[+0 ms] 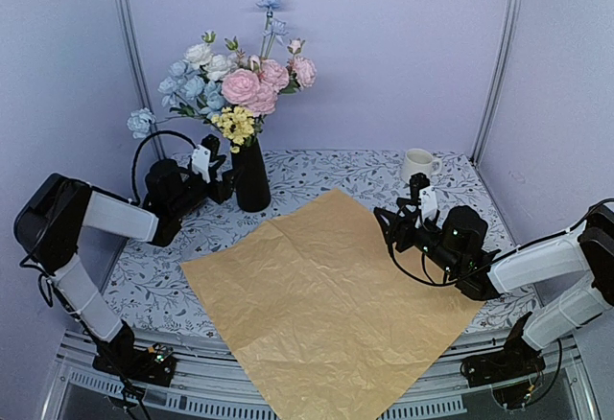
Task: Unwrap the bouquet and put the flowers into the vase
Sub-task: Place the fake flower in the vase, then reset both arms
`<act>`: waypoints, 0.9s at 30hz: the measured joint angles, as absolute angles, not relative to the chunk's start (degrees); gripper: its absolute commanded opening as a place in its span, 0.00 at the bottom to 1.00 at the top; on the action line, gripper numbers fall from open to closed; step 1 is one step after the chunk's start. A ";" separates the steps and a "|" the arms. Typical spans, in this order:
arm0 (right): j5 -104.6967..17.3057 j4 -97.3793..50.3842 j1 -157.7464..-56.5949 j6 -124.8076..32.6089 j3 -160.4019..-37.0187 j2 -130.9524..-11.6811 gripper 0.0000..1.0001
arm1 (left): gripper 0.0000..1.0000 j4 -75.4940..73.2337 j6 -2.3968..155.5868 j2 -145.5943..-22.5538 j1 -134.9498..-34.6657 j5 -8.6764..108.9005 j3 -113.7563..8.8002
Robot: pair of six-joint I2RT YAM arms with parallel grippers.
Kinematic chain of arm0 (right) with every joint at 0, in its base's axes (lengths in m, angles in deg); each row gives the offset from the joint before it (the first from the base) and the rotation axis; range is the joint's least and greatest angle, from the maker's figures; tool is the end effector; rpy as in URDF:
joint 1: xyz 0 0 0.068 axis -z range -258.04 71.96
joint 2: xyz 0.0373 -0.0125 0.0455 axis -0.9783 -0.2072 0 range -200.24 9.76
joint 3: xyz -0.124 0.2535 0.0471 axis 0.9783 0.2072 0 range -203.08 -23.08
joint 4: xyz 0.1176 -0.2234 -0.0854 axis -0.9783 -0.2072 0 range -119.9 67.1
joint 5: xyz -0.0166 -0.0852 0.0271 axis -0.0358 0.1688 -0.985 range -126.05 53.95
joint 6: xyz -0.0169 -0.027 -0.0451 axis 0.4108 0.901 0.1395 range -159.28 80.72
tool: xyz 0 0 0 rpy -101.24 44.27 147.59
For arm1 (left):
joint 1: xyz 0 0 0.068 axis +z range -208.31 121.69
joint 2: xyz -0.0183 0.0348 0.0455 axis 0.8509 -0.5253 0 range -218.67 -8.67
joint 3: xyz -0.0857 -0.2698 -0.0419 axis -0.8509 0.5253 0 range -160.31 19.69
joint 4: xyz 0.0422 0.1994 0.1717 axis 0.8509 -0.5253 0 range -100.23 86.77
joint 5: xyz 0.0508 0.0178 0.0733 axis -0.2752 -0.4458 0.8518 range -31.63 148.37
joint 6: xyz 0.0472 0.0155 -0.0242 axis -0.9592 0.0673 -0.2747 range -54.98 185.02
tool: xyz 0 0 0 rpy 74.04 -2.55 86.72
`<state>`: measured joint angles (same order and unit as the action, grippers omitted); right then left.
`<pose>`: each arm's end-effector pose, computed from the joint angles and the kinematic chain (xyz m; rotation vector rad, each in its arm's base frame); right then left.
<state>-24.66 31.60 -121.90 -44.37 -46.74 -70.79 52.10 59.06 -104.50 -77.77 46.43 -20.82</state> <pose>0.2014 0.1832 0.2059 -0.3933 1.5866 0.4987 0.3281 -0.1242 0.2181 0.5065 1.4980 -0.3484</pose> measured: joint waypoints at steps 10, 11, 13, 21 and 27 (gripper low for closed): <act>-24.66 31.60 -121.90 -44.37 -46.74 -70.79 0.68 | 0.84 51.03 60.55 -95.91 -77.77 44.68 -12.23; -24.66 31.60 -121.88 -44.37 -46.74 -70.79 0.67 | 0.84 50.79 60.59 -94.82 -77.77 44.57 -11.49; -24.66 31.60 -121.88 -44.37 -46.74 -70.79 0.67 | 0.84 50.24 60.59 -92.85 -77.77 44.33 -10.22; -23.98 31.58 -121.90 -44.32 -46.71 -70.66 0.67 | 0.84 46.68 60.68 -85.68 -77.77 45.07 -5.72; -18.14 32.71 -121.88 -44.21 -43.96 -66.90 0.67 | 0.85 44.38 60.57 -79.28 -77.77 48.44 -2.31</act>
